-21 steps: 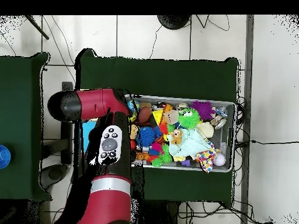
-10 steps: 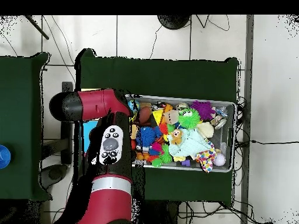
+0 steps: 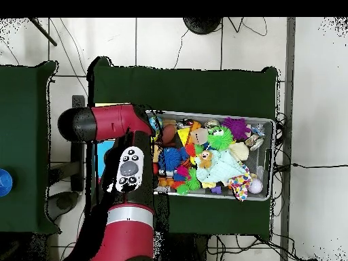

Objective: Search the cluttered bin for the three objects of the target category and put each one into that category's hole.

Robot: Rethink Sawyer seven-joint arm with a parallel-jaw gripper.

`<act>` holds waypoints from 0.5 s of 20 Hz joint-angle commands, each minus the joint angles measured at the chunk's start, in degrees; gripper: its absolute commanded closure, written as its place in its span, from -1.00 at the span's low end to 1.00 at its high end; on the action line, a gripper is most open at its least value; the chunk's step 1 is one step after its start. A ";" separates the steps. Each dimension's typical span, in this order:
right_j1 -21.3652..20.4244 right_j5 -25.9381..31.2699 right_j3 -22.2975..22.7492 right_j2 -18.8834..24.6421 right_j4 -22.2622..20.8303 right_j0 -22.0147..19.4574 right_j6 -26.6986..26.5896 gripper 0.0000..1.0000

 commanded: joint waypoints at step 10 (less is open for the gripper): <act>0.80 1.31 6.63 2.86 -4.11 -4.17 -3.39 1.00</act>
